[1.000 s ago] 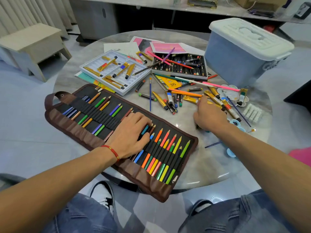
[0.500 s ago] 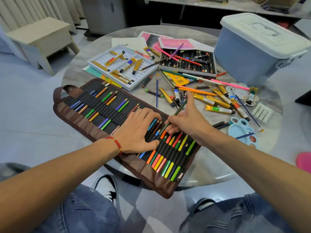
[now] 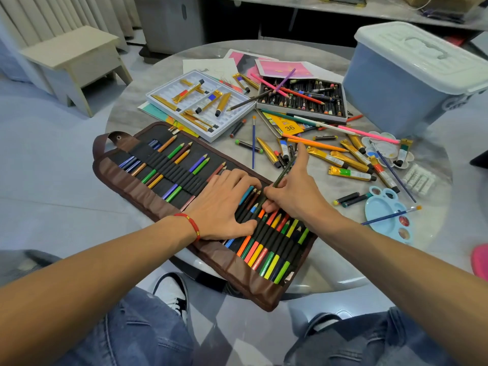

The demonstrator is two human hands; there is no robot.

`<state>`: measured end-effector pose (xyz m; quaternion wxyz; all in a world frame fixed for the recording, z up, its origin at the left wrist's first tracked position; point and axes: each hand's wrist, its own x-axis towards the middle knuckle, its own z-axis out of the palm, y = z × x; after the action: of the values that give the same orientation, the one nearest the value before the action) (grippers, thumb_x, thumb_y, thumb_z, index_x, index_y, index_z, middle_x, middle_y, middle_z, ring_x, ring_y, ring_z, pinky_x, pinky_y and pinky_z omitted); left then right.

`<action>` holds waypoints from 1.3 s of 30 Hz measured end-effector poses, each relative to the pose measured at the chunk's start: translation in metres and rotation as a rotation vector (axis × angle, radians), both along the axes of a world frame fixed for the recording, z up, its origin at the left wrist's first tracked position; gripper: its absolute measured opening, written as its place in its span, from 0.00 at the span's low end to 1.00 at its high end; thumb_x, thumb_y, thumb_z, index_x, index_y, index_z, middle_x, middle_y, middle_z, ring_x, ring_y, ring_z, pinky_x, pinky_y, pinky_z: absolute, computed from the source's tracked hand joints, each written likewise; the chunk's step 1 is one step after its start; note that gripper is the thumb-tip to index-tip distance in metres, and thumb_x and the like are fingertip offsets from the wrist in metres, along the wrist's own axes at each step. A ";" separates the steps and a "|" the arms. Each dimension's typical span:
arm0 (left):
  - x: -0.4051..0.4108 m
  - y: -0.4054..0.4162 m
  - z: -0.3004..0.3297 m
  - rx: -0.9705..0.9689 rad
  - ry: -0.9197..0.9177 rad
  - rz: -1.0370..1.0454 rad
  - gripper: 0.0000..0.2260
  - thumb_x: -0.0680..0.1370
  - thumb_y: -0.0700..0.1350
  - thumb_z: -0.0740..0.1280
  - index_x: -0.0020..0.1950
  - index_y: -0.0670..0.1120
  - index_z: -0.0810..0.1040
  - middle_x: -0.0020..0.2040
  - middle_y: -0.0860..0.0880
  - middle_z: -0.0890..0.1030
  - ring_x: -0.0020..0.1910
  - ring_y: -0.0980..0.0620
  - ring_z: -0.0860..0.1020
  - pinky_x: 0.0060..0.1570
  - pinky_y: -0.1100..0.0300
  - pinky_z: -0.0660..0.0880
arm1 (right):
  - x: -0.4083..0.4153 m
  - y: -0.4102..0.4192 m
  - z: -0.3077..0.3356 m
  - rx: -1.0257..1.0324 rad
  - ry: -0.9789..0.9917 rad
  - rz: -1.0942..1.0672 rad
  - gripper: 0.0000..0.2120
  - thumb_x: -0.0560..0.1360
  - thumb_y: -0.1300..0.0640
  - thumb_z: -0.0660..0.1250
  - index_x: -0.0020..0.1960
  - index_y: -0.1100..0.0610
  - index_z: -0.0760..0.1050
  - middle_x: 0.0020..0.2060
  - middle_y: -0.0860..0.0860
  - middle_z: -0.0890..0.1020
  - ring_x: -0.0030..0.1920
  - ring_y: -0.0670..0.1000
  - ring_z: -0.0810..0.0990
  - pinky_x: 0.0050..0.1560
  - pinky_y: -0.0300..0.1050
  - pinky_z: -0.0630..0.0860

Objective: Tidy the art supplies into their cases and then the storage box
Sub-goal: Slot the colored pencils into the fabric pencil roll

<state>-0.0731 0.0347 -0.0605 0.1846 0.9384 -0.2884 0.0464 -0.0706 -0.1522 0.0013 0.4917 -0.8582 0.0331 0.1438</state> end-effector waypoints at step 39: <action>-0.001 -0.002 0.001 -0.083 0.077 0.017 0.21 0.79 0.57 0.52 0.67 0.49 0.70 0.60 0.50 0.72 0.57 0.51 0.70 0.57 0.48 0.69 | 0.016 -0.014 -0.006 -0.593 0.015 0.219 0.30 0.77 0.56 0.65 0.76 0.58 0.60 0.64 0.58 0.72 0.56 0.59 0.78 0.51 0.53 0.77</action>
<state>-0.0745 0.0326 -0.0592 0.2339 0.9334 -0.2709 0.0240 -0.0546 -0.1664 -0.0046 0.2015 -0.9615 -0.0153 0.1861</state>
